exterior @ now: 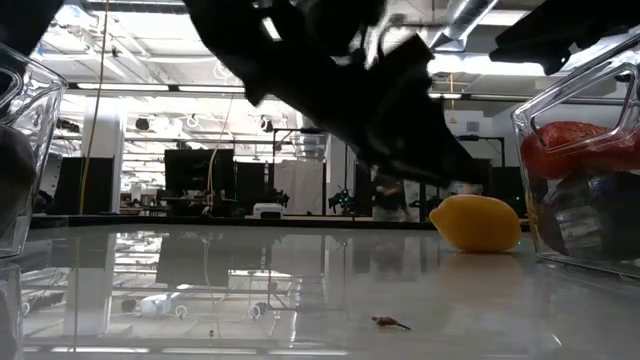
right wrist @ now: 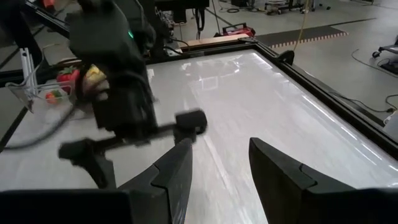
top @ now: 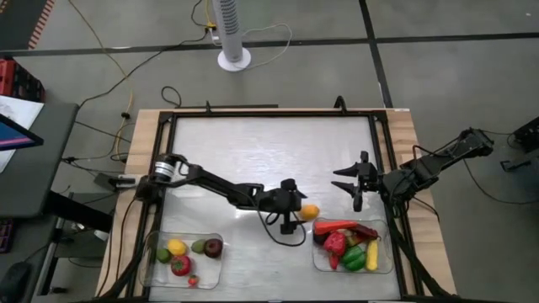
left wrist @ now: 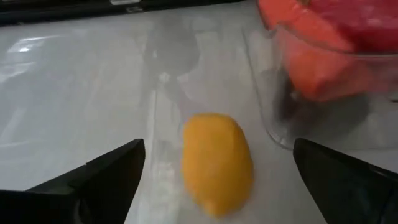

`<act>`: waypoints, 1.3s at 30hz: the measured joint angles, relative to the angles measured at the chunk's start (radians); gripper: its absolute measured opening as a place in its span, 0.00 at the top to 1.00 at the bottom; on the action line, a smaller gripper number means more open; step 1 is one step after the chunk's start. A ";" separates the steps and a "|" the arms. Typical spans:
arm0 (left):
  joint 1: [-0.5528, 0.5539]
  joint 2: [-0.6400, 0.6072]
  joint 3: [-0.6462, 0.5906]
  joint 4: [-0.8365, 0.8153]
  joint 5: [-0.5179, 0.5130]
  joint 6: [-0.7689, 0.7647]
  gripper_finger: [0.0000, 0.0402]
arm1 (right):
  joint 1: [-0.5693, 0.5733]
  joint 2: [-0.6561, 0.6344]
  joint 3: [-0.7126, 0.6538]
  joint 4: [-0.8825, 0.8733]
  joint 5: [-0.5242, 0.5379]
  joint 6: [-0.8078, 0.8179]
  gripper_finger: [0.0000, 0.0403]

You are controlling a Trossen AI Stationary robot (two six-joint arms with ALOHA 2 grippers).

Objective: Sort produce into baskets
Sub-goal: Put the lemon into the left transparent bin

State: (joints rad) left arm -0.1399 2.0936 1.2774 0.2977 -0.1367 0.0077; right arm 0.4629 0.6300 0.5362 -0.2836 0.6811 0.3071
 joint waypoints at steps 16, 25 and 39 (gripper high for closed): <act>0.029 0.148 0.148 -0.104 0.079 0.019 0.32 | 0.000 0.000 0.000 -0.001 0.000 -0.001 0.54; 0.029 0.021 0.149 -0.328 0.151 -0.017 0.53 | 0.000 0.000 0.000 0.000 -0.001 -0.001 0.54; -0.190 -0.310 0.138 -1.022 0.358 -0.344 0.48 | 0.003 -0.002 0.000 -0.014 -0.001 -0.001 0.54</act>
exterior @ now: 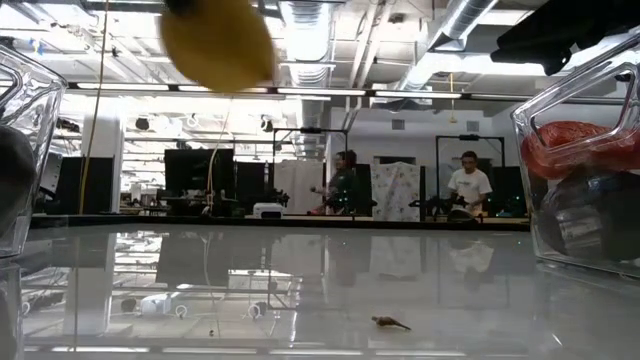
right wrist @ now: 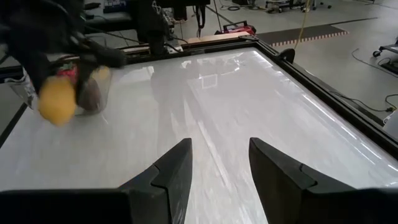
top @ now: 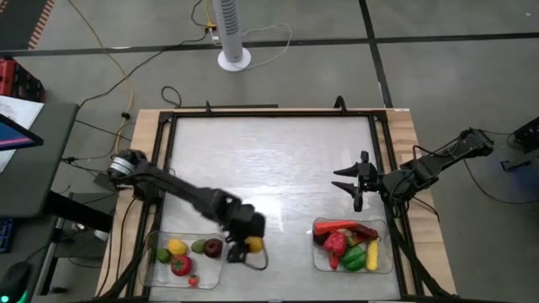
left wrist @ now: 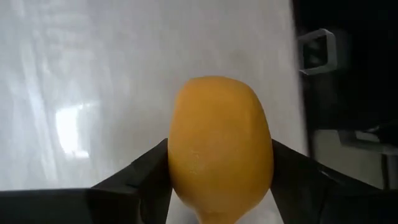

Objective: Sort produce into baskets
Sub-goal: Put the lemon into the left transparent bin

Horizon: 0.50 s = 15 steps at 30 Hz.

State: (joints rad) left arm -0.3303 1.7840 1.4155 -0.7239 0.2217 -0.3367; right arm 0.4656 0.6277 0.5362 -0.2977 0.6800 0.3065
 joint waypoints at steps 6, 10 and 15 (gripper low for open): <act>-0.159 -0.103 0.000 -0.096 -0.217 -0.208 0.48 | 0.000 0.000 0.000 0.018 0.000 -0.006 0.54; -0.262 -0.147 0.000 -0.201 -0.376 -0.336 0.48 | -0.002 0.000 0.000 0.056 -0.001 -0.027 0.54; -0.364 -0.157 0.000 -0.379 -0.441 -0.524 0.48 | -0.004 0.000 0.000 0.061 0.000 -0.046 0.54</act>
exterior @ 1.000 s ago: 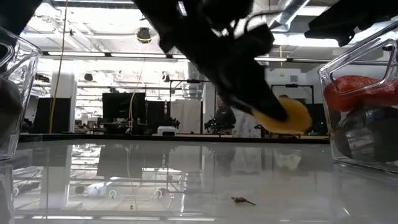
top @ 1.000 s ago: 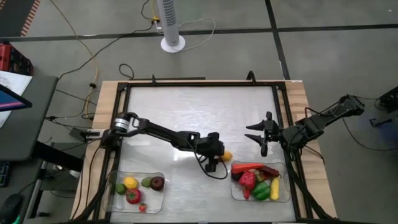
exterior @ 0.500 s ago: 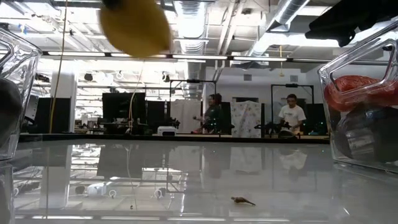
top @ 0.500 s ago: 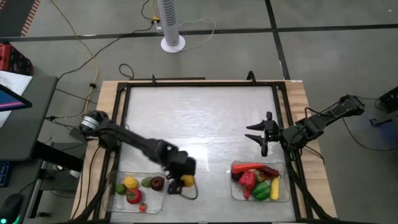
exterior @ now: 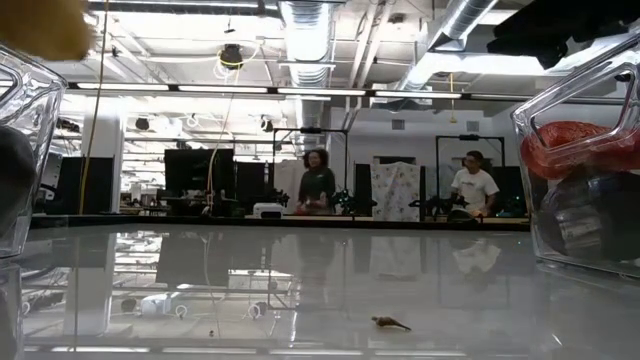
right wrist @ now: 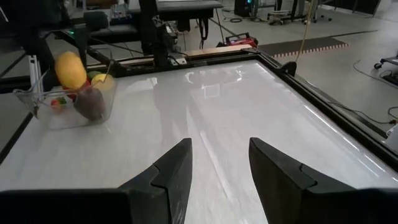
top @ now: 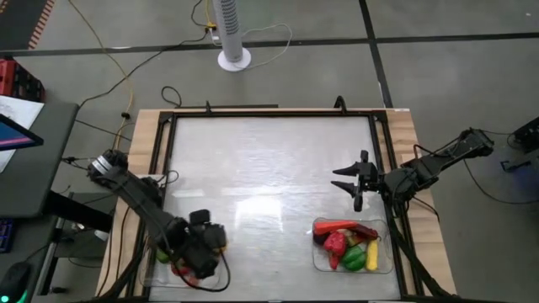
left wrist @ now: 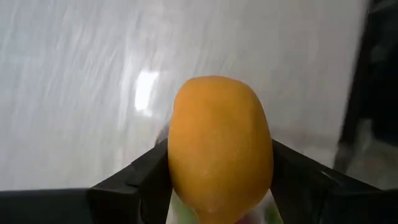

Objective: Sort produce into baskets
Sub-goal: Put the lemon into the left transparent bin, then return to Home Position

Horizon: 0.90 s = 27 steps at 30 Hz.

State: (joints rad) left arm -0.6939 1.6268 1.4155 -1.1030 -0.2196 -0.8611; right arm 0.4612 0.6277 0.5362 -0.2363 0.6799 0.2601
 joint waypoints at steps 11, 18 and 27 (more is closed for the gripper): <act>-0.100 0.000 0.000 -0.202 -0.075 -0.314 0.45 | -0.027 0.000 0.000 -0.002 0.000 -0.008 0.54; -0.098 0.000 0.000 -0.200 -0.053 -0.329 0.30 | -0.027 0.000 0.000 -0.002 0.000 -0.010 0.54; -0.031 0.001 0.000 -0.184 -0.320 -0.213 0.26 | -0.027 0.000 0.000 -0.002 0.000 -0.007 0.54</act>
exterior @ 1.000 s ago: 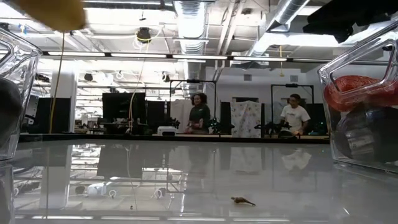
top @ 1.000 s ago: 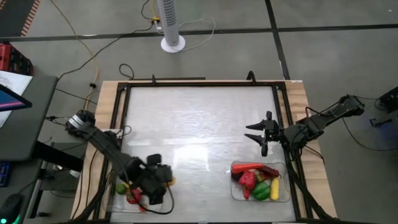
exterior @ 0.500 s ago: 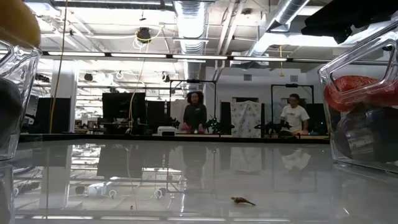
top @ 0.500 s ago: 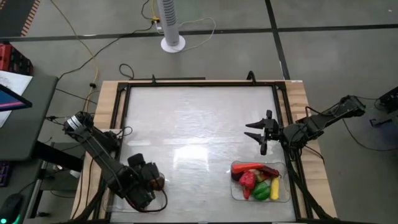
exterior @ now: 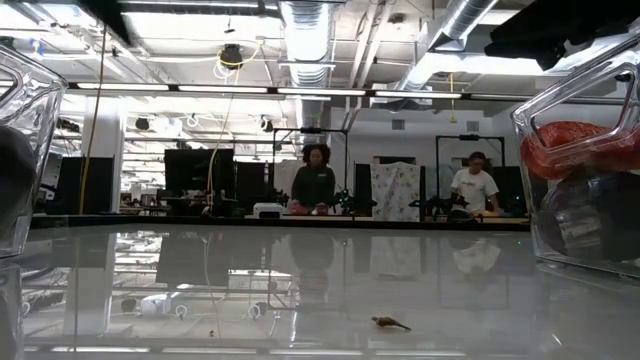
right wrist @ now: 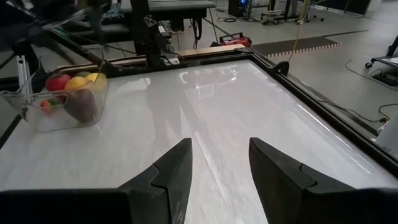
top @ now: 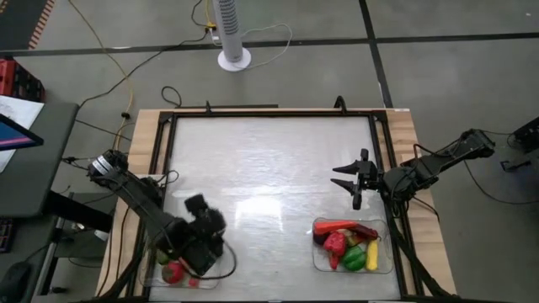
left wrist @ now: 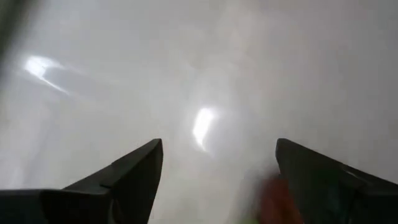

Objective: Sort produce into baskets
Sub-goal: Return to Home Position

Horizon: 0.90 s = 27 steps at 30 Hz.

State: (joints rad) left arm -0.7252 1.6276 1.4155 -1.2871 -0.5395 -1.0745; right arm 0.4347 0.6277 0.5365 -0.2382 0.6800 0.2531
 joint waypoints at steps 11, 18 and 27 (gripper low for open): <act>0.101 -0.118 -0.140 0.089 -0.411 0.263 0.32 | 0.024 -0.179 -0.069 -0.026 0.030 -0.015 0.59; 0.115 -0.354 -0.463 0.415 -0.408 0.434 0.38 | 0.010 -0.285 -0.186 -0.082 0.000 0.102 0.59; 0.223 -0.629 -0.837 0.840 -0.461 0.801 0.42 | -0.114 -0.258 -0.102 -0.330 -0.056 0.349 0.59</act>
State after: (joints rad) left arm -0.5026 0.9982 0.5784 -0.4470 -1.0006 -0.2736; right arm 0.3206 0.3695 0.4350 -0.5687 0.6243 0.6016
